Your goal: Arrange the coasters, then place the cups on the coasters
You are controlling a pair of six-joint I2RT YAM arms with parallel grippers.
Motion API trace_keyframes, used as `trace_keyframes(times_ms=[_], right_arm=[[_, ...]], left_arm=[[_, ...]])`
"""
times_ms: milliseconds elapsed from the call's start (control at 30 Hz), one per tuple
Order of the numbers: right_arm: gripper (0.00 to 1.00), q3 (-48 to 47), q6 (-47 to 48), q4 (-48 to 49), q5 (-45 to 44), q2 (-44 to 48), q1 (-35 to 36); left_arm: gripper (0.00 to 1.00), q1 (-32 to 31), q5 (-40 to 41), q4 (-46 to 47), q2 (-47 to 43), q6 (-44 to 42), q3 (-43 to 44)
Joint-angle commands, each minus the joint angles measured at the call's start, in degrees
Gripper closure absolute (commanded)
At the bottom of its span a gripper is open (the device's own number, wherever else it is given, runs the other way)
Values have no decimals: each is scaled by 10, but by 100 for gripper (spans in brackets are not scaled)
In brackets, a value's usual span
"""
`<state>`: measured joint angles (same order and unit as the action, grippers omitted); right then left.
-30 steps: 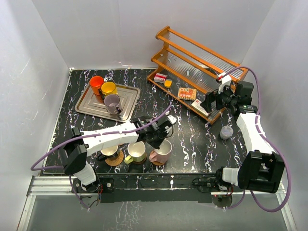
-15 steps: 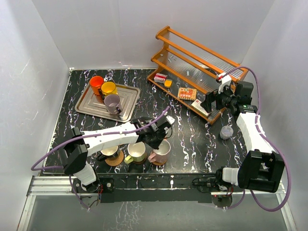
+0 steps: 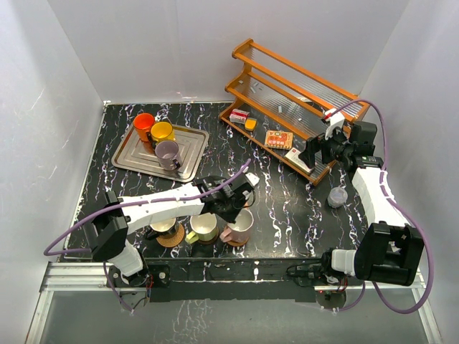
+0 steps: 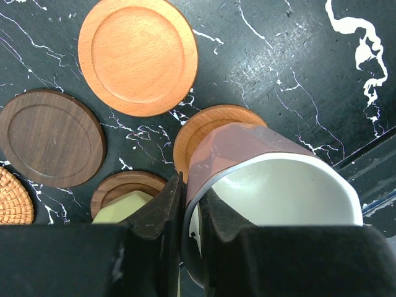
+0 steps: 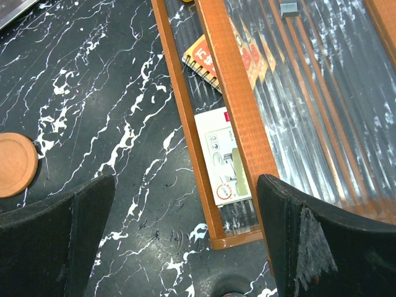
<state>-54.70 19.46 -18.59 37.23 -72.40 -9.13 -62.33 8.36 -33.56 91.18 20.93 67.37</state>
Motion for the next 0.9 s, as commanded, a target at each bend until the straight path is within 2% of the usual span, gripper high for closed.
trace_keyframes(times_ms=[0, 600, 867], right_arm=[[2, -2, 8, 32, -4, -3, -5], [2, -2, 9, 32, -5, -5, -6], [2, -1, 9, 31, -4, -4, -7]], left_arm=[[100, 4, 11, 3, -42, -4, -2], [100, 5, -9, 13, -51, -14, -17], [84, 6, -41, 18, -52, -19, -29]])
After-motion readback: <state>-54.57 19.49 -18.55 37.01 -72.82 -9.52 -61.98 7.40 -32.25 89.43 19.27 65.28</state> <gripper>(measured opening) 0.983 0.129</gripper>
